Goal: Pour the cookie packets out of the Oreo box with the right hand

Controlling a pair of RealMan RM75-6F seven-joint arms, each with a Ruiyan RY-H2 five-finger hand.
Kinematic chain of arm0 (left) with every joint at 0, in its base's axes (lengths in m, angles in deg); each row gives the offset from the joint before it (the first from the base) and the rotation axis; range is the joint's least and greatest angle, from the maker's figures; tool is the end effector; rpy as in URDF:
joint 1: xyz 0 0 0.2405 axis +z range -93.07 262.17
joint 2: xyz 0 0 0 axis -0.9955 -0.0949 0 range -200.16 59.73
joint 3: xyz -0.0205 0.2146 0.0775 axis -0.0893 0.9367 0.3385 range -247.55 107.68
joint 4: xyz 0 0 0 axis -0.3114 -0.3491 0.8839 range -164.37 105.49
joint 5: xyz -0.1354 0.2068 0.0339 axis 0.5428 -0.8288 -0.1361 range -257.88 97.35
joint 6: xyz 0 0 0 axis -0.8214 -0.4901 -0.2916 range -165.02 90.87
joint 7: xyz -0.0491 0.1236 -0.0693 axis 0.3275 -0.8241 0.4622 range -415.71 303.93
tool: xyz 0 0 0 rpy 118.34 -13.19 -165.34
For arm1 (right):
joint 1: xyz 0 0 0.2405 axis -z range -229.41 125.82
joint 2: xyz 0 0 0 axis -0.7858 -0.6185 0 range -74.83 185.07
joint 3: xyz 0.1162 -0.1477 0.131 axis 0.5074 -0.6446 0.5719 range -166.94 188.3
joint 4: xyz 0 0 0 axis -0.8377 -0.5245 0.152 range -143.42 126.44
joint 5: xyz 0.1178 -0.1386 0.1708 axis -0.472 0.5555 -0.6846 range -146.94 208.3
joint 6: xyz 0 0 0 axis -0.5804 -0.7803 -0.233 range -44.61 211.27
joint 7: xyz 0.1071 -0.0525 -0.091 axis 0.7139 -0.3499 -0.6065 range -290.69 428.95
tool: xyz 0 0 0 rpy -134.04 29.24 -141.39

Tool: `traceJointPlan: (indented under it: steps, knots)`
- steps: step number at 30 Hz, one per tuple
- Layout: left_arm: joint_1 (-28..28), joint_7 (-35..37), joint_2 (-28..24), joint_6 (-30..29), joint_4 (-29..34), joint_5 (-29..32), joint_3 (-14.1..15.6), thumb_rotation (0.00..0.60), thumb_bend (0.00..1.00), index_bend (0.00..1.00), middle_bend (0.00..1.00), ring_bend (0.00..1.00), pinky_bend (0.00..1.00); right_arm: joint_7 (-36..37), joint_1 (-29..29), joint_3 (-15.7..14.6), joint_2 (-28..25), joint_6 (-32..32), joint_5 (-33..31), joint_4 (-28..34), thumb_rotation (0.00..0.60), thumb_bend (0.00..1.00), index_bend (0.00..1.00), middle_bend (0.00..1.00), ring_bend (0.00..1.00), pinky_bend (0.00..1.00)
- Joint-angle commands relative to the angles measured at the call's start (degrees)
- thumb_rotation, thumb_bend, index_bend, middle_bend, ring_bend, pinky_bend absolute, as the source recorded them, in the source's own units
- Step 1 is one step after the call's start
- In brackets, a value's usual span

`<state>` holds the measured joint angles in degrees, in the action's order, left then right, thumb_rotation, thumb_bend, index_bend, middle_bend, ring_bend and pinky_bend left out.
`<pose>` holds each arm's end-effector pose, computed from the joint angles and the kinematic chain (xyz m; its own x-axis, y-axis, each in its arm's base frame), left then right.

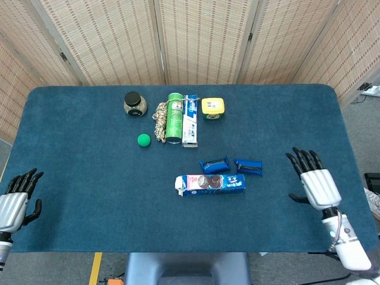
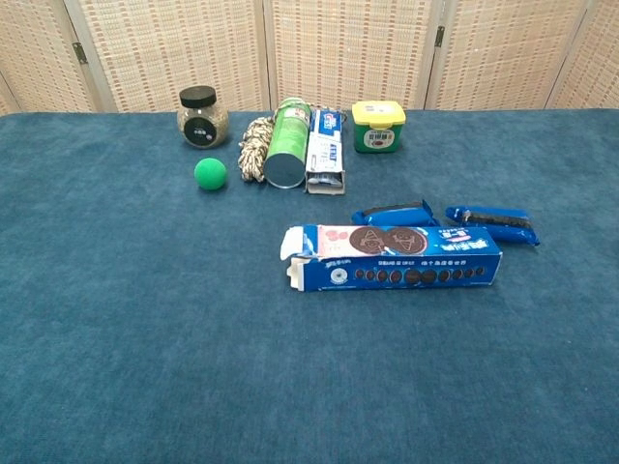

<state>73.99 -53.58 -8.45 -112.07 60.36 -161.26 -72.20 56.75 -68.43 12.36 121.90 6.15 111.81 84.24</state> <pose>-0.3219 0.2171 0.1113 0.4253 0.1351 0.8949 0.9032 -0.0006 -0.4292 -0.2714 -0.2406 0.0778 0.5449 -0.0656 0.8359 -0.8348 -0.1363 0.5335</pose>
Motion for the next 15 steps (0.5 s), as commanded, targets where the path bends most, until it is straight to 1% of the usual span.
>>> traceJointPlan:
  steps: [1,3,5,15]
  knots:
    - [0.24,0.72,-0.32,-0.72,0.26,-1.37,0.49,0.600,0.65,0.00,0.00,0.00,0.00,2.70,4.03,-1.44,2.38,-3.61,-0.07,-1.94,0.600,0.14,0.00,0.00,0.00,0.00]
    - [0.29,1.03,-0.44,-1.02,0.16,-2.11,0.71,0.600,0.65,0.00,0.00,0.00,0.00,3.91,4.15,-1.26,2.31,-3.49,0.20,-2.88,0.600,0.14,0.00,0.00,0.00,0.00]
    - [0.35,0.99,-0.43,-1.13,0.02,-2.29,0.82,0.600,0.65,0.00,0.00,0.00,0.00,5.62,4.42,-0.47,2.50,-3.57,-0.48,-3.16,0.600,0.14,0.00,0.00,0.00,0.00]
    - [0.90,-0.53,-0.36,-1.38,0.63,-1.07,0.75,0.600,0.65,0.00,0.00,0.00,0.00,5.20,3.88,0.03,2.64,-1.40,0.32,-3.61,0.600,0.14,0.00,0.00,0.00,0.00]
